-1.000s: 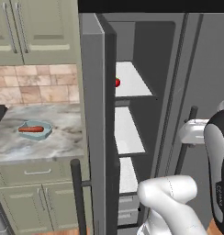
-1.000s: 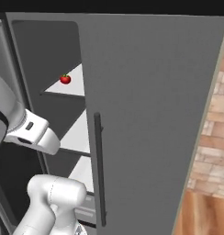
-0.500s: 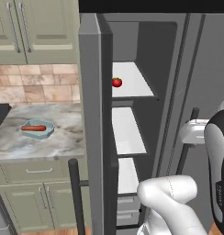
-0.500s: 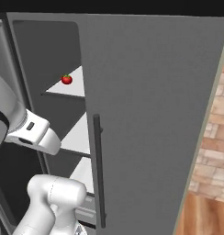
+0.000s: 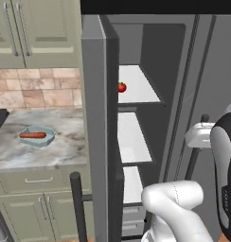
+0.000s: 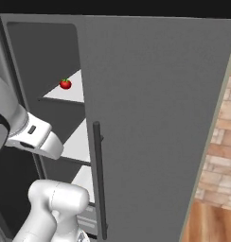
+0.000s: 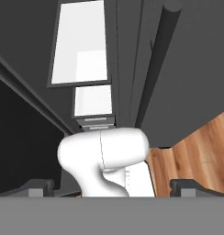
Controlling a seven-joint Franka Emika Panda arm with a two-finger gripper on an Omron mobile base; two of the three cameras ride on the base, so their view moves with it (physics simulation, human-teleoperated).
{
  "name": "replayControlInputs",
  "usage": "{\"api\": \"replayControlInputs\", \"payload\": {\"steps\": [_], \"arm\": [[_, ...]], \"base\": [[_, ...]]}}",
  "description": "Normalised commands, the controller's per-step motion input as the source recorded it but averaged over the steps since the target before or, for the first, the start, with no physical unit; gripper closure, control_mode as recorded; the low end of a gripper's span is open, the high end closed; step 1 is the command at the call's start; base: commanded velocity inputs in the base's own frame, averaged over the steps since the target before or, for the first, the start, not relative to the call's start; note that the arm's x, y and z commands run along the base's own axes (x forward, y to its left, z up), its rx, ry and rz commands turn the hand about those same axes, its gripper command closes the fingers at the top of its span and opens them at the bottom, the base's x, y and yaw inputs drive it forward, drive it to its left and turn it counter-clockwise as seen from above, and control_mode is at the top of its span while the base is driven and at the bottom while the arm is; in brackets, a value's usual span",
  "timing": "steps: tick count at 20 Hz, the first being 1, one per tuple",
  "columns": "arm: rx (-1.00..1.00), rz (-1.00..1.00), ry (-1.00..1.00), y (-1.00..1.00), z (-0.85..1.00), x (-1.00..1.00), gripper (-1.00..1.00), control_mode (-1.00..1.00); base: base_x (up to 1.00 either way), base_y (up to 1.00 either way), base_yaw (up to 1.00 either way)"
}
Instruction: Take the tomato and carrot out of the freezer and place them in the tupperware container on the counter. Then put the tupperware containing the vegetables back in the freezer.
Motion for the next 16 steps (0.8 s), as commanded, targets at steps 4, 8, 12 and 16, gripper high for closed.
{"api": "replayControlInputs", "payload": {"steps": [4,8,12,16], "arm": [[0.0,0.0,0.0,0.0,0.0,0.0,-1.0,1.0],[0.0,0.0,0.0,0.0,0.0,0.0,-1.0,1.0],[0.0,0.0,0.0,0.0,0.0,0.0,-1.0,1.0],[0.0,0.0,0.0,0.0,0.0,0.0,-1.0,1.0]], "base": [[0.83,0.31,0.0],[0.56,0.71,0.0],[0.19,1.0,0.0],[0.03,1.0,0.0]]}}
